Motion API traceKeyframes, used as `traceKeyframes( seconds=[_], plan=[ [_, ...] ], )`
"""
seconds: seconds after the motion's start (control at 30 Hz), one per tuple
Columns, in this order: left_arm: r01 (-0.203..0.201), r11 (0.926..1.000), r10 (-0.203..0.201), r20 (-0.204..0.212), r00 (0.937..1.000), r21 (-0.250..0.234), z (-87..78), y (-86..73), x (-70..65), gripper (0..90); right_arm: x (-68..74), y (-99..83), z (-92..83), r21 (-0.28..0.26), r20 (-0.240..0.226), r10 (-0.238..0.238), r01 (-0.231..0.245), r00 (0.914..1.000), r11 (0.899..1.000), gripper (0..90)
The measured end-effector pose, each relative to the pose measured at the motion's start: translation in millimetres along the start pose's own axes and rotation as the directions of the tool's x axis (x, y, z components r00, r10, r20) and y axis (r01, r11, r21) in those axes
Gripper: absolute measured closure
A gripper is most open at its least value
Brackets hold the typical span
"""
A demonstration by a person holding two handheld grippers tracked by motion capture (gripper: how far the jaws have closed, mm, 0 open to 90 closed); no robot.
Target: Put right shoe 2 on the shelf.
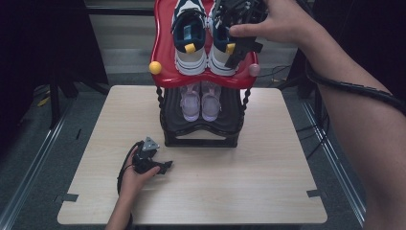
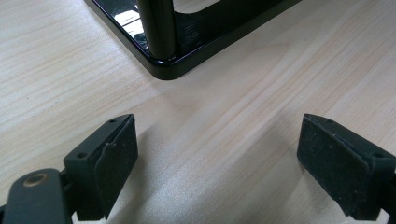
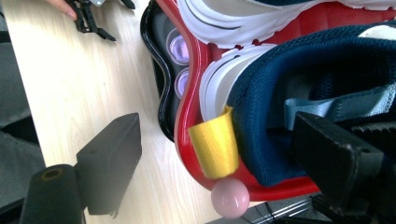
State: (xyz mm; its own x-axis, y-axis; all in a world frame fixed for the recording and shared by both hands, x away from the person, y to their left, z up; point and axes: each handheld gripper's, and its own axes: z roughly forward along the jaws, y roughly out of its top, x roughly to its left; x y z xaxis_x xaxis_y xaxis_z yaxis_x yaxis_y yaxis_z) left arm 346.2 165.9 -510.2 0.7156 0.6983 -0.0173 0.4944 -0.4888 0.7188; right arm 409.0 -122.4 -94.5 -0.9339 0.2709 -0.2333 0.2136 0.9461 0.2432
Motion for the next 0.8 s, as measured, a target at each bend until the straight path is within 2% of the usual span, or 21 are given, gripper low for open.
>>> traceKeyframes(
  seconds=[0.2, 0.27, 0.3, 0.4, 0.8],
  plan=[
    [-0.003, 1.0, 0.003, -0.001, 1.0, 0.003, -0.2, 0.1, 0.3, 11.9, 0.6, -1.5, -7.3, 0.018, -0.005, -0.009, 0.009, 0.9999, 1.0, 16.6],
    [-0.003, 1.0, 0.003, -0.001, 1.0, 0.003, -0.2, 0.1, 0.3, 11.9, 1.4, -2.0, -9.8, 0.024, -0.008, 0.007, -0.007, 0.9999, 1.0, 16.8],
    [-0.003, 1.0, 0.003, -0.001, 1.0, 0.002, -0.2, 0.1, 0.3, 11.9, 0.4, -2.7, -10.7, 0.019, -0.014, -0.005, 0.005, 0.9999, 1.0, 17.0],
    [-0.004, 1.0, 0.004, -0.001, 1.0, 0.003, -0.2, 0.1, 0.3, 11.9, 1.0, -4.6, -14.9, 0.039, -0.031, 0.015, -0.014, 0.9994, 0.999, 17.3],
    [-0.003, 1.0, 0.003, -0.001, 1.0, 0.003, -0.2, 0.1, 0.3, 11.9, 3.4, -16.2, -22.8, 0.092, -0.078, 0.037, -0.03, 0.9963, 0.995, 19.6]
  ],
)
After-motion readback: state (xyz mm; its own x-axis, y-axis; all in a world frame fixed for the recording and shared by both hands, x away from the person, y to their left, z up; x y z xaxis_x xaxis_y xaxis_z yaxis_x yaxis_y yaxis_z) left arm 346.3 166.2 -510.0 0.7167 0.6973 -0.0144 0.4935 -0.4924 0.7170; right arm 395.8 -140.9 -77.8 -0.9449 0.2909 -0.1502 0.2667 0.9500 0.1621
